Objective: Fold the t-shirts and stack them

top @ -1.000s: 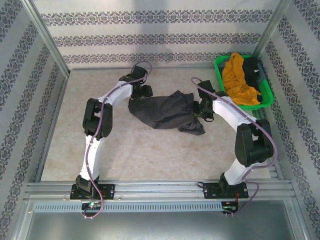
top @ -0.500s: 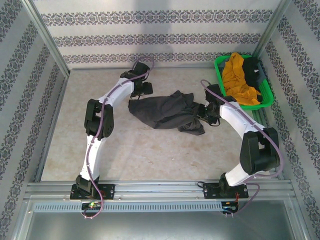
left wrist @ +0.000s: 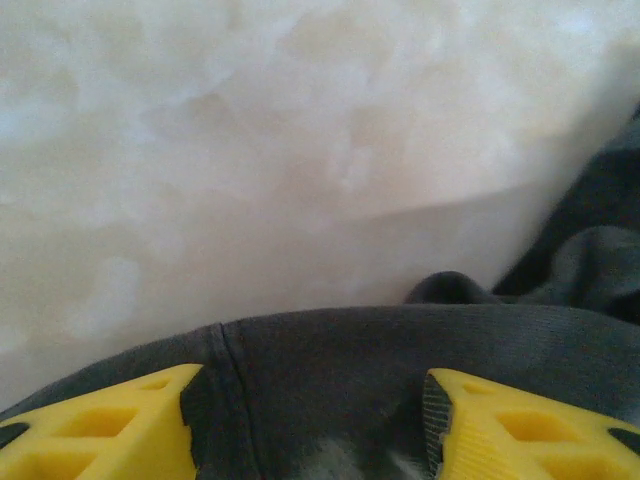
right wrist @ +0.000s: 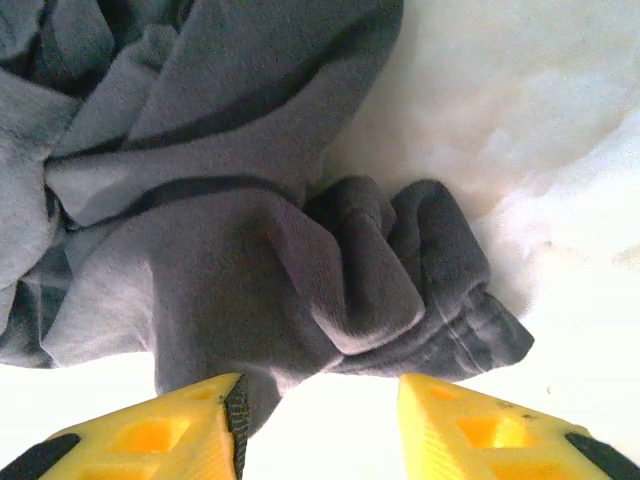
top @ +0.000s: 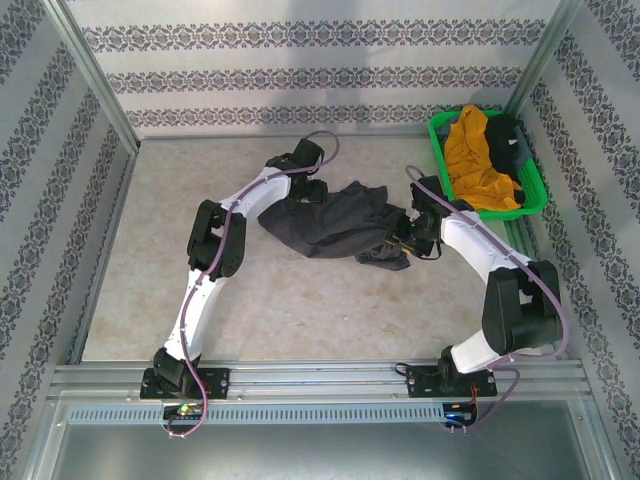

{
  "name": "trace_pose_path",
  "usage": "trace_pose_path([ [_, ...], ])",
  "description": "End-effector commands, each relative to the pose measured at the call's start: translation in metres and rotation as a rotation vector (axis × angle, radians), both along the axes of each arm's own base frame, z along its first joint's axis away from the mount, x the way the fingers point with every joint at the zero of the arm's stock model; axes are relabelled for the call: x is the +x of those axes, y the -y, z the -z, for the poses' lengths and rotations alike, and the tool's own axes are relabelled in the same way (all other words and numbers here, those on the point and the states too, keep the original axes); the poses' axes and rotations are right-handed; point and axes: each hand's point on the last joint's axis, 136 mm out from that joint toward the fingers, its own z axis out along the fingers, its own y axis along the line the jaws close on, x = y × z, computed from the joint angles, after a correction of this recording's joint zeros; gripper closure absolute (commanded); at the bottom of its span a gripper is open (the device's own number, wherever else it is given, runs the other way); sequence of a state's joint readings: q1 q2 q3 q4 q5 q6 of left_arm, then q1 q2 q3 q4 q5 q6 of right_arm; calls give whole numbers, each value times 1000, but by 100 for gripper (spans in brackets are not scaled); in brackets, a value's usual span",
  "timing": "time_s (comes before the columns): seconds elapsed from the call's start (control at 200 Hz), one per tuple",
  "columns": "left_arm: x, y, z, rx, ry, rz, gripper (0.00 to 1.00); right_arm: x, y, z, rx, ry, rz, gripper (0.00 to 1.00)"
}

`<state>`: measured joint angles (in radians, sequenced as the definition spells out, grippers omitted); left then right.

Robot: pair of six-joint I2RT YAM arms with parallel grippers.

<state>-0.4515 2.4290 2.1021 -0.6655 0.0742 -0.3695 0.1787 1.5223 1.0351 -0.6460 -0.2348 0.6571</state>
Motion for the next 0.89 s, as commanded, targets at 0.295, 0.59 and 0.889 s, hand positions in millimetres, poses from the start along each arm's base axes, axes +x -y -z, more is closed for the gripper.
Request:
trace_pose_path([
  [0.295,-10,-6,6,36,3,-25,100,0,-10,23,101,-54,101,54],
  [0.59,-1,-34,-63,-78,135,-175,100,23,-9,41,61,-60,105,77],
  [0.889,22,-82,-139,-302,278,-360,100,77,6,-29,-78,150,35,100],
])
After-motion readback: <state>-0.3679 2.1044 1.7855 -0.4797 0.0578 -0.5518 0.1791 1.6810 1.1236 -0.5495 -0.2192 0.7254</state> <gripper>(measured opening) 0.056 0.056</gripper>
